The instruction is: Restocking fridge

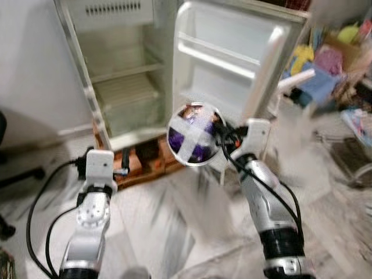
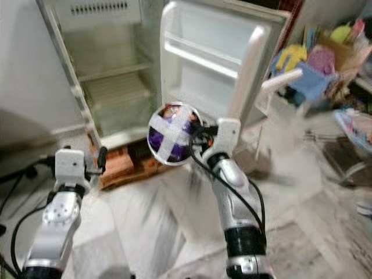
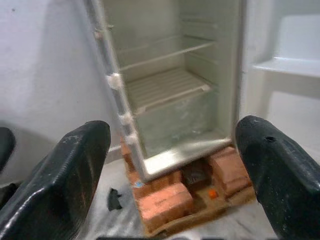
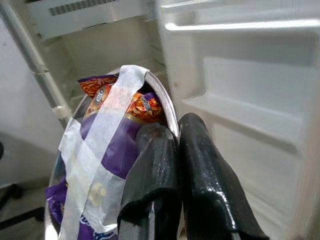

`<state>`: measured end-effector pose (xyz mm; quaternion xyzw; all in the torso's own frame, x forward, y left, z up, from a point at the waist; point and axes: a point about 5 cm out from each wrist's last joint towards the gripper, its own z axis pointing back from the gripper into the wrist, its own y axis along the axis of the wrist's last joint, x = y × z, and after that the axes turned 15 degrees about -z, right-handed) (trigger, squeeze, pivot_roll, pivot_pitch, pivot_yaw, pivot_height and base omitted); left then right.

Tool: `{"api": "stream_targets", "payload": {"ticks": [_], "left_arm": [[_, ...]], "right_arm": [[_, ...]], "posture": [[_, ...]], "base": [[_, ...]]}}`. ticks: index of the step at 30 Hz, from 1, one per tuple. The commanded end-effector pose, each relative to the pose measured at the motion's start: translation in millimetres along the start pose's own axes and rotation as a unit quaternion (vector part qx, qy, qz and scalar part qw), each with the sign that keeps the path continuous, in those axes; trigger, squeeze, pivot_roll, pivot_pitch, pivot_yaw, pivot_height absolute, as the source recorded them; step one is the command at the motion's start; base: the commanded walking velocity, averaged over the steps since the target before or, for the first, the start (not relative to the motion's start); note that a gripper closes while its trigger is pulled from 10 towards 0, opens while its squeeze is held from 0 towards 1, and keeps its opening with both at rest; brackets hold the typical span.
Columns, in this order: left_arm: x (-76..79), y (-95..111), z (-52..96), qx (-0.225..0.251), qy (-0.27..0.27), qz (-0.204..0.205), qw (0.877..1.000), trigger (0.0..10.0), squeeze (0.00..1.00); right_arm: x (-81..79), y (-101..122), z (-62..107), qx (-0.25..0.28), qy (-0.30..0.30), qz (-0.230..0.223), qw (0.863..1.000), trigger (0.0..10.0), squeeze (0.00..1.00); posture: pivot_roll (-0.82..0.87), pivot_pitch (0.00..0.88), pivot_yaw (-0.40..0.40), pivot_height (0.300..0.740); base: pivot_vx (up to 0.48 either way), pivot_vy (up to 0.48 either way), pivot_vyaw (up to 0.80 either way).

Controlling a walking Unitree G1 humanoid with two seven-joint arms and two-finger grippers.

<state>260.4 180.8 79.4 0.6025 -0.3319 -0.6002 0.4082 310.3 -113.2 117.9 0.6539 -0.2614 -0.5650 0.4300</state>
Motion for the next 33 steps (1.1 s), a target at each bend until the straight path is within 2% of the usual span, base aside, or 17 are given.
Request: {"api": "stream_targets", "payload": {"ticks": [1, 7, 33], "left_arm": [[-9.1, -2.2, -0.3, -0.006, 0.014, -0.006, 1.000, 10.0, 0.00], [-7.6, -3.6, 0.0, -0.010, 0.012, -0.008, 1.000, 10.0, 0.00], [-3.4, -7.2, 1.7, -0.024, -0.010, -0.007, 1.000, 10.0, 0.00]], "right_arm": [[-19.6, 4.7, -6.6, 0.013, 0.035, -0.003, 0.999, 10.0, 0.00], [-18.6, 5.0, -6.9, 0.014, 0.033, -0.005, 0.999, 10.0, 0.00], [-14.0, 9.2, -10.3, 0.035, 0.004, 0.002, 0.999, 10.0, 0.00]], "posture": [[0.16, 0.000, -0.079, 0.740], [0.16, 0.000, -0.079, 0.740], [0.17, 0.000, -0.077, 0.740]], "base": [[0.398, 0.266, 0.80], [0.399, 0.266, 0.74], [0.469, 0.010, 0.00]]}}
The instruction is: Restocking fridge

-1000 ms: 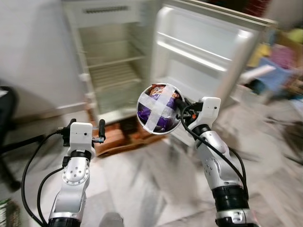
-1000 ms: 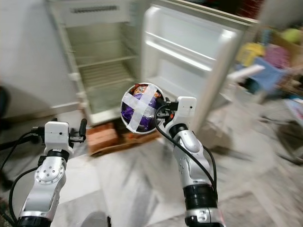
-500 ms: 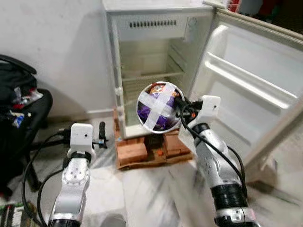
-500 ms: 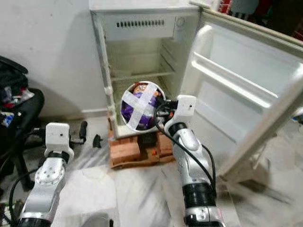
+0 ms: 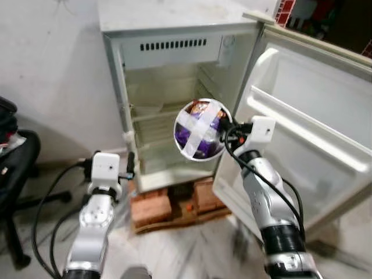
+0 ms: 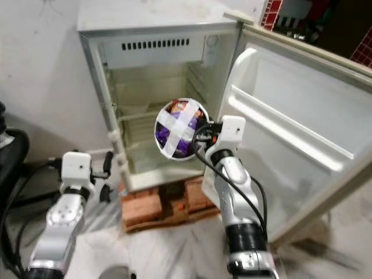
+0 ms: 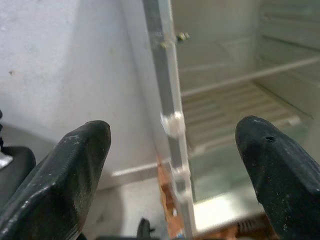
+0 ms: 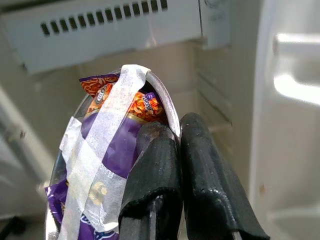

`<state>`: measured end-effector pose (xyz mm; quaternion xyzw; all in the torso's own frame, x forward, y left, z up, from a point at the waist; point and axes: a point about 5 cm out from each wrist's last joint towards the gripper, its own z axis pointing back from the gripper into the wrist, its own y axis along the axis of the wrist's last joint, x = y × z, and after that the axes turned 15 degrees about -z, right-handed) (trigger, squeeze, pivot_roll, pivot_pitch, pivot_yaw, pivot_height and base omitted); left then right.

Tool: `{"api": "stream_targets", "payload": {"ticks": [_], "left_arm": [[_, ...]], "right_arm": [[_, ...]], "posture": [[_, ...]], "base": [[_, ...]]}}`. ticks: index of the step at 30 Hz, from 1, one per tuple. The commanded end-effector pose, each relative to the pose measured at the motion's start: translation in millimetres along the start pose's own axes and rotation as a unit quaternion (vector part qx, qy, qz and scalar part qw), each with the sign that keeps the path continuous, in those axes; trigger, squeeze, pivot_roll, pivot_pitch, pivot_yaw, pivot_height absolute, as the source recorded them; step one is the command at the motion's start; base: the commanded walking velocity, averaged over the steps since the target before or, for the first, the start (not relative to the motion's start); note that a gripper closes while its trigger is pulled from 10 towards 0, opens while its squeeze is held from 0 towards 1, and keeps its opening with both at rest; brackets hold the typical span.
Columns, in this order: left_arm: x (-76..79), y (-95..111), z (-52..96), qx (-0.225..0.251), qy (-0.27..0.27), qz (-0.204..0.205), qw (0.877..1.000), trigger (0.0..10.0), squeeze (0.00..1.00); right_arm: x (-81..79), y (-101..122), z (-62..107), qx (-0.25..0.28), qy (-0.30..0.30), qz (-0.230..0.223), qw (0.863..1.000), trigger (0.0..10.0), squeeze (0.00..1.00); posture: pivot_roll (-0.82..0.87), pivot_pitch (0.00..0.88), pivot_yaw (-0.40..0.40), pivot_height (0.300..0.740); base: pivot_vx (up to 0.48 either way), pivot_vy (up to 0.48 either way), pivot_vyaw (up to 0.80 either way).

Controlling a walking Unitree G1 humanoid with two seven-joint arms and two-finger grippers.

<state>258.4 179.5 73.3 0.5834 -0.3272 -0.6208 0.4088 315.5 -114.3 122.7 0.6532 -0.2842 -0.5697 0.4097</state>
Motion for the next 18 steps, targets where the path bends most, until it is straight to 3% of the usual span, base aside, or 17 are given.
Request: {"api": "stream_targets", "payload": {"ticks": [1, 9, 18], "left_arm": [[-7.3, -2.8, 0.2, -0.008, 0.012, -0.001, 1.000, 10.0, 0.00], [-9.4, -2.4, 0.5, -0.008, 0.021, 0.006, 1.000, 10.0, 0.00], [-13.7, -5.7, -0.6, -0.020, 0.034, -0.005, 0.999, 10.0, 0.00]], "right_arm": [[-13.6, 3.5, -5.2, 0.010, 0.022, 0.000, 1.000, 10.0, 0.00], [-13.0, 1.4, -5.2, 0.005, 0.020, -0.001, 1.000, 10.0, 0.00], [-6.4, -5.9, -5.0, -0.002, 0.007, -0.009, 1.000, 10.0, 0.00]], "posture": [[0.17, 0.000, -0.078, 0.740], [0.17, 0.000, -0.078, 0.740], [0.19, 0.000, -0.032, 0.740]], "base": [[0.465, 0.000, 0.00], [0.460, 0.000, 0.00], [0.000, 0.000, 0.00]]}}
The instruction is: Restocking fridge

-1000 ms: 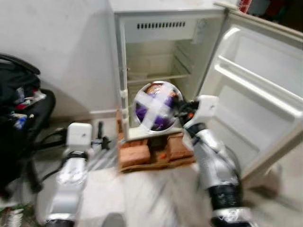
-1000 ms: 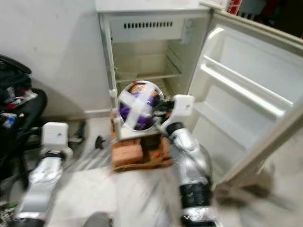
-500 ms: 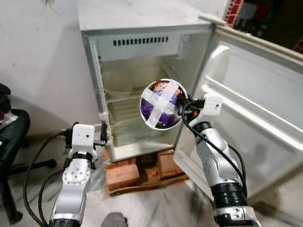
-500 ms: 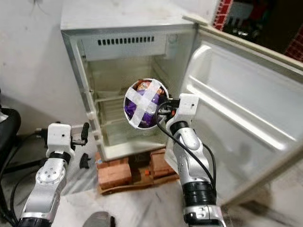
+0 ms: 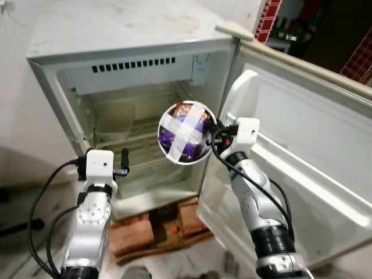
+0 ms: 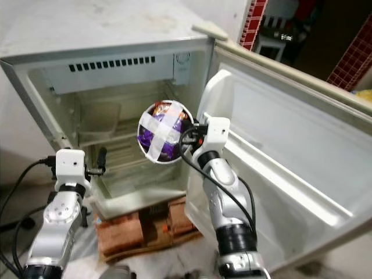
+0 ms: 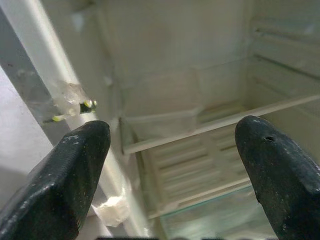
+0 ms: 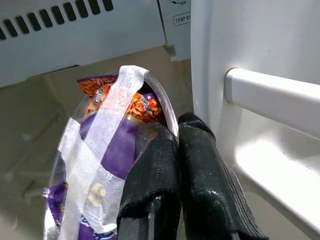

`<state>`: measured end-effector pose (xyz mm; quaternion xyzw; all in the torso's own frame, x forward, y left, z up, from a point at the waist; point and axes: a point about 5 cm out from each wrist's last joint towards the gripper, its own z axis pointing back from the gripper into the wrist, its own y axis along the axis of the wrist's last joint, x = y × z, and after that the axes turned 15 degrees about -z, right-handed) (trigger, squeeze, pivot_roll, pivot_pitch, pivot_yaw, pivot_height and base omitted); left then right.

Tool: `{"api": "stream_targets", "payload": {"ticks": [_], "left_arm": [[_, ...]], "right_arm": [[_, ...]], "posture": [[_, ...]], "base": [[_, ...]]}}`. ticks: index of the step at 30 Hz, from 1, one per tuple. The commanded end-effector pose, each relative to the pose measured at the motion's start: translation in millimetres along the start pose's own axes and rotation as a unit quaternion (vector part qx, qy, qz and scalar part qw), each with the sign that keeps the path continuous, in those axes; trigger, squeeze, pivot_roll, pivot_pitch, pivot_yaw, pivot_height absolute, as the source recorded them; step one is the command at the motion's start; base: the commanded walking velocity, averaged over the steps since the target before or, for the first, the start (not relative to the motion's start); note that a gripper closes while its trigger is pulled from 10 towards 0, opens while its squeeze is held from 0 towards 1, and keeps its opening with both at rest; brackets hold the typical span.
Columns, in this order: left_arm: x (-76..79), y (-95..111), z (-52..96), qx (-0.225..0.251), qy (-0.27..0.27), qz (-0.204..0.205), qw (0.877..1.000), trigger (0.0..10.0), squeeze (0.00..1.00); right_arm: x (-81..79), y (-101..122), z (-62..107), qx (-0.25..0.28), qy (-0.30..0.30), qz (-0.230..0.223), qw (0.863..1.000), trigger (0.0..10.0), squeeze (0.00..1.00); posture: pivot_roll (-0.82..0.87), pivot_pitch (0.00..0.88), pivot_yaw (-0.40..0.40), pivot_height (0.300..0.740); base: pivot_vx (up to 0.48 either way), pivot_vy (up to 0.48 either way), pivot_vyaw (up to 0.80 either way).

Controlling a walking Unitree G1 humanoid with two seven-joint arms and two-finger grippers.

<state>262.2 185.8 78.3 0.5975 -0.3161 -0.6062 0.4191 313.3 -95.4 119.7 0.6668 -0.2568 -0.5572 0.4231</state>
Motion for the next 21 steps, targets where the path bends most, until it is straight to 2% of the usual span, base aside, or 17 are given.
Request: {"api": "stream_targets", "payload": {"ticks": [1, 6, 11, 15, 18, 21], "left_arm": [[-6.0, -7.4, 2.6, -0.017, 0.006, -0.007, 1.000, 10.0, 0.00], [-2.8, -8.1, -1.7, -0.020, -0.030, -0.016, 0.999, 10.0, 0.00], [-3.5, -7.3, -7.0, -0.023, -0.032, -0.015, 0.999, 10.0, 0.00], [-4.2, -6.6, -7.3, -0.023, -0.018, -0.002, 1.000, 10.0, 0.00], [-2.4, -9.0, -0.4, -0.023, -0.013, -0.004, 1.000, 10.0, 0.00], [-2.0, -9.4, 0.6, -0.023, -0.013, -0.005, 1.000, 10.0, 0.00]], "right_arm": [[8.7, 6.6, -2.5, 0.015, -0.025, 0.000, 1.000, 10.0, 0.00], [16.3, 4.5, 0.6, 0.028, -0.052, -0.010, 0.998, 10.0, 0.00], [16.3, 1.8, 3.9, 0.026, -0.054, -0.011, 0.998, 10.0, 0.00], [17.6, 1.3, 4.1, 0.016, -0.047, -0.003, 0.999, 10.0, 0.00], [17.8, 3.4, 0.3, 0.009, -0.039, 0.004, 0.999, 10.0, 0.00], [17.6, 3.7, -0.2, 0.009, -0.038, 0.005, 0.999, 10.0, 0.00]], "posture": [[0.19, 0.000, -0.032, 0.740], [0.17, 0.000, 0.033, 0.740], [0.16, 0.000, 0.031, 0.740], [0.16, 0.000, -0.001, 0.740], [0.17, 0.000, -0.018, 0.740], [0.17, 0.000, -0.020, 0.740]], "base": [[0.000, 0.000, 0.00], [0.000, 0.000, 0.00], [0.000, 0.000, 0.00], [0.000, 0.000, 0.00], [0.000, 0.375, 0.00], [0.000, 0.458, 0.00]]}}
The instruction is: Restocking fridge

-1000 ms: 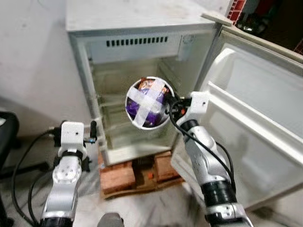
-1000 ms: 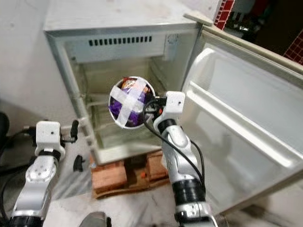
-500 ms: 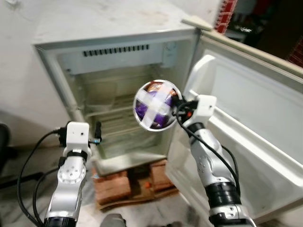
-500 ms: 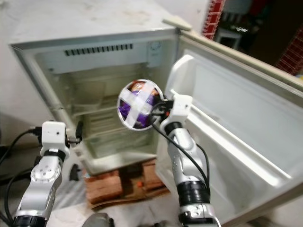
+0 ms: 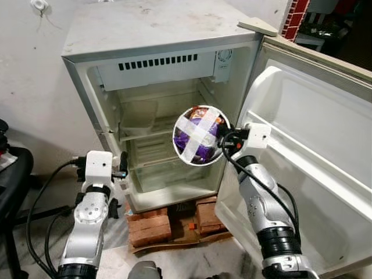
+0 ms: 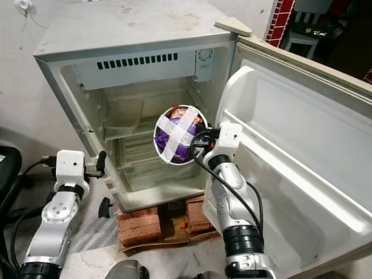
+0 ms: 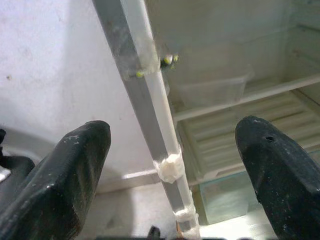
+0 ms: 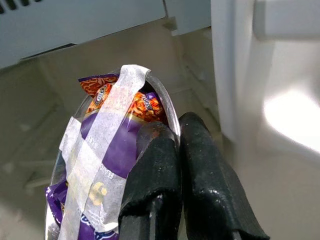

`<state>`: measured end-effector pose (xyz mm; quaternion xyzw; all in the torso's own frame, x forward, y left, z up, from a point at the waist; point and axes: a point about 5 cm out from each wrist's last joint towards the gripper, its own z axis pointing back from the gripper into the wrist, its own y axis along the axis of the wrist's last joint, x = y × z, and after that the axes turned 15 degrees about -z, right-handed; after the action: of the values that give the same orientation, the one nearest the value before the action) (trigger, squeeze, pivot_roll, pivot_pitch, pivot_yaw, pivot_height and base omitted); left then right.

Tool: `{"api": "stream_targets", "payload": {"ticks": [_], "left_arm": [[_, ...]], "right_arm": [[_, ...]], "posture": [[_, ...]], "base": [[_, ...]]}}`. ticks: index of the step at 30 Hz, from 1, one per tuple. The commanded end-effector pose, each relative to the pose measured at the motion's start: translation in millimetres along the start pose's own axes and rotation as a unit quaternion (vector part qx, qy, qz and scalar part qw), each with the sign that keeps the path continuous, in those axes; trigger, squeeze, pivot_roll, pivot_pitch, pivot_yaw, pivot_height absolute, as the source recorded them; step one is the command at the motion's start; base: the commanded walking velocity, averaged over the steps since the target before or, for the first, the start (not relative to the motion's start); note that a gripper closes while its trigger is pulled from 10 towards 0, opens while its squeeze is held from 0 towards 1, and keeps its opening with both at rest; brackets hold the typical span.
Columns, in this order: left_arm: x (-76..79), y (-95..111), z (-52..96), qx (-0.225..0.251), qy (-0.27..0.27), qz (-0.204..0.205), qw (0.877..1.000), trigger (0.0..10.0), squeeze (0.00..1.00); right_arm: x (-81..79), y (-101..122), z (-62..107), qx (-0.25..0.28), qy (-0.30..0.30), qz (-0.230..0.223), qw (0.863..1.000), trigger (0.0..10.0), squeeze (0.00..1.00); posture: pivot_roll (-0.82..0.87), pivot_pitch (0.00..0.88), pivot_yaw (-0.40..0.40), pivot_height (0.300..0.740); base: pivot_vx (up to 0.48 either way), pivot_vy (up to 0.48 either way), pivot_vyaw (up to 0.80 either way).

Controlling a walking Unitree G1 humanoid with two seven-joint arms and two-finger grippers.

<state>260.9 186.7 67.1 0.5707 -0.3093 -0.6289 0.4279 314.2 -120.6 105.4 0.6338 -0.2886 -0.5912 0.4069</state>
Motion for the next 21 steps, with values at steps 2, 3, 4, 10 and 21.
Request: {"api": "stream_targets", "payload": {"ticks": [2, 3, 4, 10, 21], "left_arm": [[-6.2, 1.1, 0.7, 0.004, 0.011, -0.005, 1.000, 10.0, 0.00], [-6.2, 1.1, 0.7, 0.004, 0.011, -0.005, 1.000, 10.0, 0.00], [-6.2, 1.1, 0.7, 0.004, 0.011, -0.005, 1.000, 10.0, 0.00], [-7.3, -1.9, 5.8, -0.004, 0.020, 0.004, 1.000, 10.0, 0.00], [-3.9, -2.2, 7.5, -0.005, 0.000, 0.002, 1.000, 10.0, 0.00]], "right_arm": [[-11.3, 3.0, -5.5, 0.003, 0.021, -0.002, 1.000, 10.0, 0.00], [-11.3, 3.0, -5.5, 0.003, 0.021, -0.002, 1.000, 10.0, 0.00], [-11.3, 3.0, -5.5, 0.003, 0.021, -0.002, 1.000, 10.0, 0.00], [-21.3, 0.9, -11.8, -0.006, 0.040, -0.002, 0.999, 10.0, 0.00], [-15.7, 4.9, -14.9, 0.006, 0.022, 0.008, 1.000, 10.0, 0.00]], "posture": [[0.17, 0.000, -0.020, 0.740], [0.17, 0.000, -0.020, 0.740], [0.17, 0.000, -0.020, 0.740], [0.19, 0.000, -0.049, 0.740], [0.19, 0.000, -0.059, 0.740]], "base": [[0.000, 0.458, 0.00], [0.000, 0.458, 0.00], [0.000, 0.458, 0.00], [0.047, 0.277, 0.00], [0.000, 0.000, 0.00]]}}
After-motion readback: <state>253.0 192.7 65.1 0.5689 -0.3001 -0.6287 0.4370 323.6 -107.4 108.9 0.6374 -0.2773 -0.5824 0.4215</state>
